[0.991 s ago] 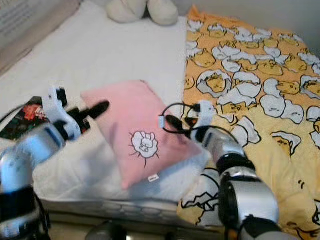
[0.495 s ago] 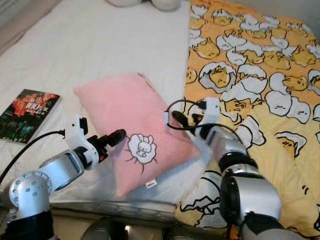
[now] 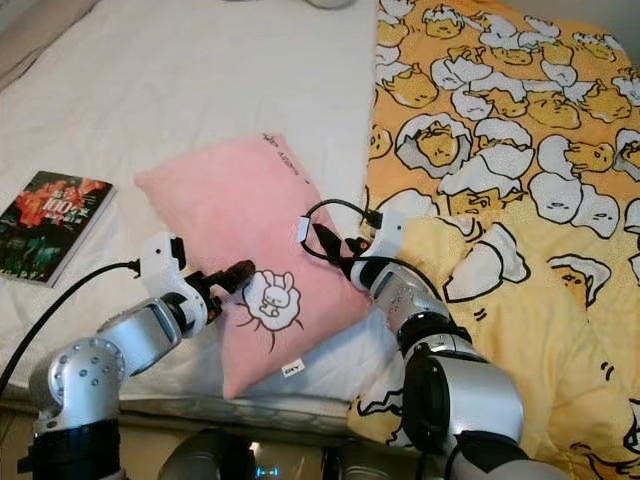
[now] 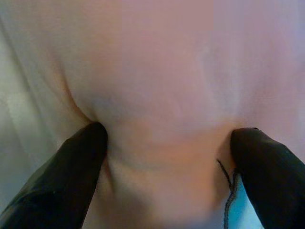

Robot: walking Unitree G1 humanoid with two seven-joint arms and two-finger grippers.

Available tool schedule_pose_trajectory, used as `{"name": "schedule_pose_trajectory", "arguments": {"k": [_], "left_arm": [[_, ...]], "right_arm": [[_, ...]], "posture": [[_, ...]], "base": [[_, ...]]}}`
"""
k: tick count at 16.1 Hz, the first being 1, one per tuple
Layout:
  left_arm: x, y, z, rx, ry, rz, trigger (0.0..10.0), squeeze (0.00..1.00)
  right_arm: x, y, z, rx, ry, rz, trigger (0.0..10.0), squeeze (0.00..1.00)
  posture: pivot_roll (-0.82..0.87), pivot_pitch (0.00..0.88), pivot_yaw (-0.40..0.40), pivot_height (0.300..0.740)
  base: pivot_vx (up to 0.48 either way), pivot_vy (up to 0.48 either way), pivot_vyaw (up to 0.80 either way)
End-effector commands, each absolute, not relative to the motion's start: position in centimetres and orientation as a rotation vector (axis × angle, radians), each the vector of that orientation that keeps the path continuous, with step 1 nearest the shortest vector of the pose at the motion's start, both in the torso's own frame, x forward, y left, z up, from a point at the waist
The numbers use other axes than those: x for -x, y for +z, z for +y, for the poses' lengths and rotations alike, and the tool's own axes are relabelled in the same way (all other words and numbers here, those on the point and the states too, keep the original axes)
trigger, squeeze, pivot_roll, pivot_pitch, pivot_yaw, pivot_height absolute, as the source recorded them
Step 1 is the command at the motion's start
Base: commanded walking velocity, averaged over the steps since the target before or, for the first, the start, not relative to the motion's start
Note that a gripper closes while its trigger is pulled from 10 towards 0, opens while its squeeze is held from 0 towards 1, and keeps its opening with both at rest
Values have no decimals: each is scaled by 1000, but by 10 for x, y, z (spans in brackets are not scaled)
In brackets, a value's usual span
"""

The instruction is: Clean up the room

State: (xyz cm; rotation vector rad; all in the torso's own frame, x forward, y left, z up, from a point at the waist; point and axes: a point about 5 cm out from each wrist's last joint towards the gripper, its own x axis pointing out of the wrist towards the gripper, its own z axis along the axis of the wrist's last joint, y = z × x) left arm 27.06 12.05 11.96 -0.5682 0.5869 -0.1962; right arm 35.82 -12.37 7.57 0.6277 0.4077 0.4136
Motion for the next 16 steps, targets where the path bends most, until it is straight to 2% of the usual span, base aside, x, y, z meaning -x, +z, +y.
{"name": "schedule_pose_trajectory", "arguments": {"k": [1,2,3,4,5,9,13,16], "left_arm": [[-265,115,107,548,-249,596,10000,0],[-259,96,103,540,-226,608,2902,0],[-258,84,100,522,-212,617,0,0],[-258,80,99,510,-205,618,0,0],[-259,69,97,499,-195,606,0,0],[-265,60,98,462,-186,564,0,0],[-273,59,103,473,-173,508,0,0],[-276,52,102,418,-199,505,0,0]], "right_arm": [[-357,75,-117,-642,439,421,10000,0],[-359,77,-122,-612,430,408,10000,0],[-359,77,-127,-608,410,399,10000,0],[-359,76,-128,-610,403,397,10000,0],[-356,72,-129,-564,402,407,0,0],[-349,62,-127,-570,408,427,0,0],[-342,52,-121,-664,379,438,0,0],[-336,46,-118,-635,396,448,0,0]], "posture": [[131,181,-77,740],[122,174,-82,740],[111,169,-83,740],[109,169,-83,740],[97,165,-82,740],[85,155,-73,740],[79,143,-67,740],[67,133,-61,740]], "base": [[0,0,0],[0,0,0],[0,0,0],[0,0,0],[0,0,0],[0,0,0],[0,0,0],[0,0,0]]}}
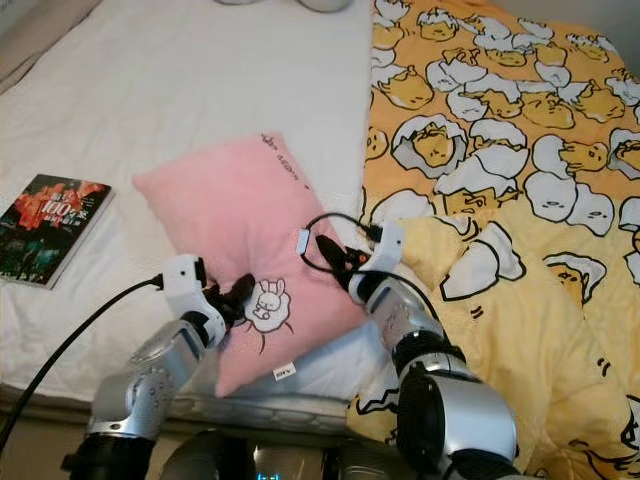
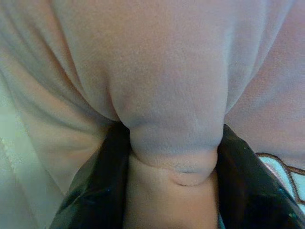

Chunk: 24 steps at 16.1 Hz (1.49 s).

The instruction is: Clean up the room

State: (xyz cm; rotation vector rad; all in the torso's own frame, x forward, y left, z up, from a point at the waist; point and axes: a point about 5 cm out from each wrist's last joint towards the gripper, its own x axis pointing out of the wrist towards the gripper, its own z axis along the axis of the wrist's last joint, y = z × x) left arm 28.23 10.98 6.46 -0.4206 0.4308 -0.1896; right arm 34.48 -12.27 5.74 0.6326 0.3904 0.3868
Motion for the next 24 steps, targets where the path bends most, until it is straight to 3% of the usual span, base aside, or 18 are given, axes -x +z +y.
{"name": "schedule_pose_trajectory", "arguments": {"k": [1,10,14,17,21,24], "left_arm": [[-280,54,98,371,-227,478,0,0],[-292,53,97,339,-244,431,0,0],[-299,54,106,222,-224,370,0,0],[-321,79,102,183,-242,245,0,0],[-359,139,105,98,-274,16,0,0],[-371,176,107,10,-306,-128,0,0]], "right_arm": [[-334,43,-121,-608,383,458,0,0],[-324,29,-127,-566,364,497,0,0],[-323,28,-132,-457,342,469,0,0],[-333,41,-135,-371,292,392,0,0],[-362,93,-142,-348,242,148,0,0],[-372,132,-145,-333,217,-30,0,0]], "posture": [[63,124,-56,740],[38,105,-57,740],[29,79,-54,740],[33,1,-38,740],[22,0,-28,740],[15,0,-20,740]], "base": [[0,0,0],[0,0,0],[0,0,0],[0,0,0],[0,0,0],[0,0,0]]}}
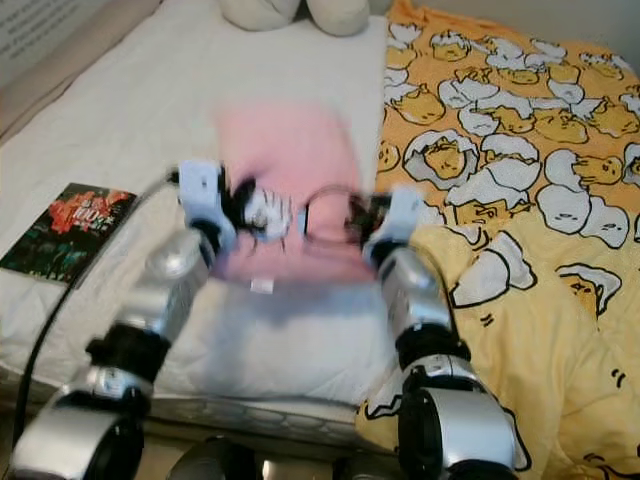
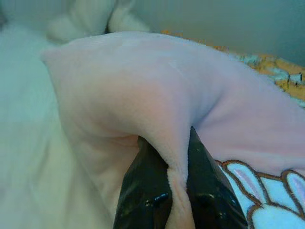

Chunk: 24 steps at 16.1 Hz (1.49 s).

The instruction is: Clean up the room

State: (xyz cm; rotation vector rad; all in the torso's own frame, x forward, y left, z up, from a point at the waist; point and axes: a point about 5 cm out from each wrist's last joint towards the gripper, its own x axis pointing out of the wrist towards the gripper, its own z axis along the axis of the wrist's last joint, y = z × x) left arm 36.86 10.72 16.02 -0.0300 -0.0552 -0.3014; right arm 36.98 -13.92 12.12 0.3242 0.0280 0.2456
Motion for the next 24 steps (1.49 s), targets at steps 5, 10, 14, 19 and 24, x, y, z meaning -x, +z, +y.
{"name": "schedule_pose_trajectory", "arguments": {"k": [5,10,14,19,24], "left_arm": [[-377,201,110,-31,-303,-212,10000,0],[-348,169,115,-34,-98,-215,10000,0],[-348,169,110,-40,-96,-242,10000,0],[-349,164,103,-62,-86,-196,10000,0],[-353,163,105,-114,-119,-197,10000,0]], "right_arm": [[-367,151,-151,-240,150,-142,3765,0],[-323,128,-177,0,8,-163,10000,0],[-321,124,-178,45,2,-156,10000,0],[-326,120,-161,34,44,-127,10000,0],[-327,117,-162,48,38,-115,10000,0]], "posture": [[-16,0,5,740],[-49,0,21,740],[-45,0,19,740],[-32,0,26,740],[-39,0,35,740]], "base": [[0,0,0],[0,0,0],[0,82,0],[0,480,625],[0,480,494]]}}
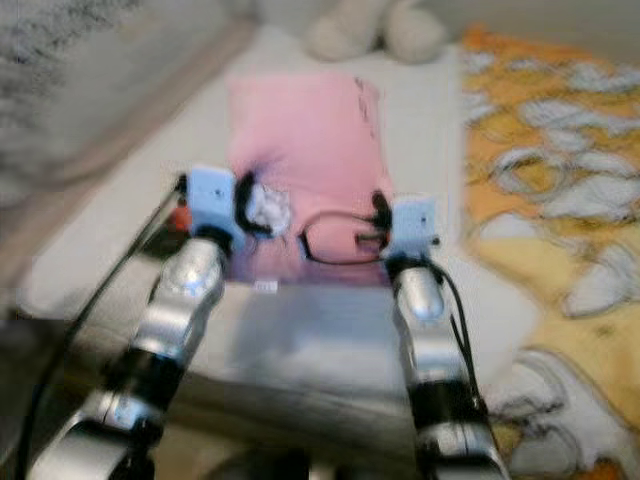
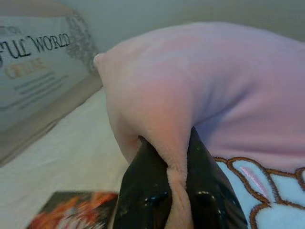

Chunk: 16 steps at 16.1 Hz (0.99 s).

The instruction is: Clean up the room

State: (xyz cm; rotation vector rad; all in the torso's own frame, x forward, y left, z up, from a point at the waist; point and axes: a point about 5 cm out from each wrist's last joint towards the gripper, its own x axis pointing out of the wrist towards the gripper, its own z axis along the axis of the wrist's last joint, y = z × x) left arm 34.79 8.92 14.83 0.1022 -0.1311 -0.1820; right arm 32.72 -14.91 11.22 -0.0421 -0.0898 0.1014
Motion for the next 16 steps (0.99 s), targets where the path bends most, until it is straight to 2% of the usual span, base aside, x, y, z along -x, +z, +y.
{"name": "schedule_pose_trajectory", "arguments": {"k": [1,5,8,10,12,13,15,16], "left_arm": [[-356,164,107,-131,-128,-195,10000,0],[-358,162,111,-154,-132,-182,10000,0],[-361,155,117,-91,-97,-130,10000,0],[-362,159,115,-125,-117,-161,10000,0],[-364,162,112,-140,-151,-171,10000,47],[-365,162,112,-142,-159,-168,10000,0],[-365,156,107,-204,-177,-144,10000,0],[-364,155,104,-181,-198,-150,10000,0]], "right_arm": [[-326,113,-162,50,36,-104,10000,0],[-323,106,-162,46,37,-86,10000,0],[-325,106,-162,37,31,-86,10000,0],[-325,107,-162,36,32,-92,10000,0],[-326,111,-161,15,28,-117,10000,0],[-326,112,-160,5,27,-125,10000,0],[-325,110,-159,3,30,-121,10000,0],[-324,108,-160,3,27,-115,10000,0]], "posture": [[-40,0,34,740],[-50,0,48,740],[-56,0,58,740],[-55,0,59,740],[-54,0,56,740],[-54,0,56,740],[-57,0,58,740],[-60,0,59,740]], "base": [[0,480,0],[0,480,0],[0,480,0],[0,480,0],[0,480,0],[0,480,0],[0,427,0],[0,0,0]]}}
